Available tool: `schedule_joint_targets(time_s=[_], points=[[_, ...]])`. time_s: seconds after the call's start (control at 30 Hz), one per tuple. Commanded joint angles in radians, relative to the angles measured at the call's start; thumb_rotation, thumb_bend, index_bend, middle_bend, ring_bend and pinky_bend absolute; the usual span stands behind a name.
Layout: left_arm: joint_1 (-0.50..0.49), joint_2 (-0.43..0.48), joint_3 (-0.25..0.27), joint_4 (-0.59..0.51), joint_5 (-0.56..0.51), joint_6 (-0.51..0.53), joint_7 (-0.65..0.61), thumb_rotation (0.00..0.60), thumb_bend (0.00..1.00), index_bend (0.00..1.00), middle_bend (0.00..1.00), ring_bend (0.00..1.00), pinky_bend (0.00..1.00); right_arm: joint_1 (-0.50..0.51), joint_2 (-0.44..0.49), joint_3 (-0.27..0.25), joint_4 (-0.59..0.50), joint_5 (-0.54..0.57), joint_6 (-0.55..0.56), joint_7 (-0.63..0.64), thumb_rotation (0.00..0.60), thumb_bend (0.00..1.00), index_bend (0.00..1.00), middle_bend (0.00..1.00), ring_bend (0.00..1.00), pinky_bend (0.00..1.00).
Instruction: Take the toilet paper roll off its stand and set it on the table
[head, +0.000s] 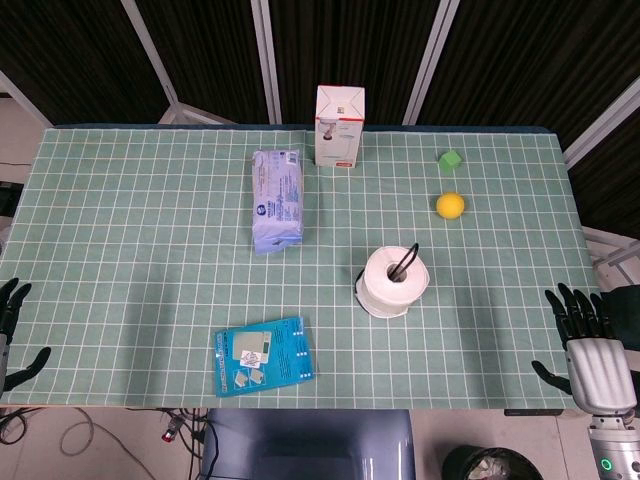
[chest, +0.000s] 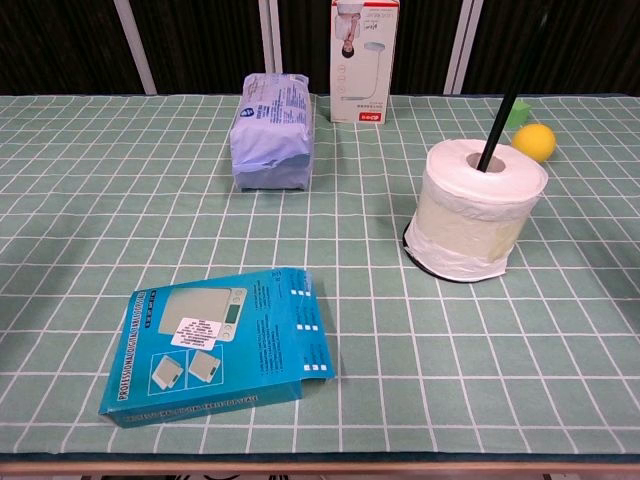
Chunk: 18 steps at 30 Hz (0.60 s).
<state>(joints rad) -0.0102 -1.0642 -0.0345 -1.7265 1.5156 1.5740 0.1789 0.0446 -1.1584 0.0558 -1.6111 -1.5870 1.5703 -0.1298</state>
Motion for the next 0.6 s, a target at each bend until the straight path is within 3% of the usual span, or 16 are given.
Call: schedule_joint_targets(time_s=[0.03, 0.6], points=[[0.0, 0.0, 0.0, 0.0, -0.001, 0.0, 0.0, 0.6, 0.22, 0.05, 0.0, 0.0, 0.0, 0.0, -0.001, -0.001, 0.0, 0.0, -0.001, -0.001, 0.6, 0.0, 0.0, 0.0, 0.0, 0.0], [0.002, 0.003, 0.0, -0.007, 0.001, 0.004, -0.001, 0.6, 0.22, 0.05, 0.0, 0.0, 0.0, -0.002, -0.001, 0.0, -0.015, 0.022, -0.014, 0.009, 0.6, 0.0, 0.0, 0.0, 0.0, 0.0]])
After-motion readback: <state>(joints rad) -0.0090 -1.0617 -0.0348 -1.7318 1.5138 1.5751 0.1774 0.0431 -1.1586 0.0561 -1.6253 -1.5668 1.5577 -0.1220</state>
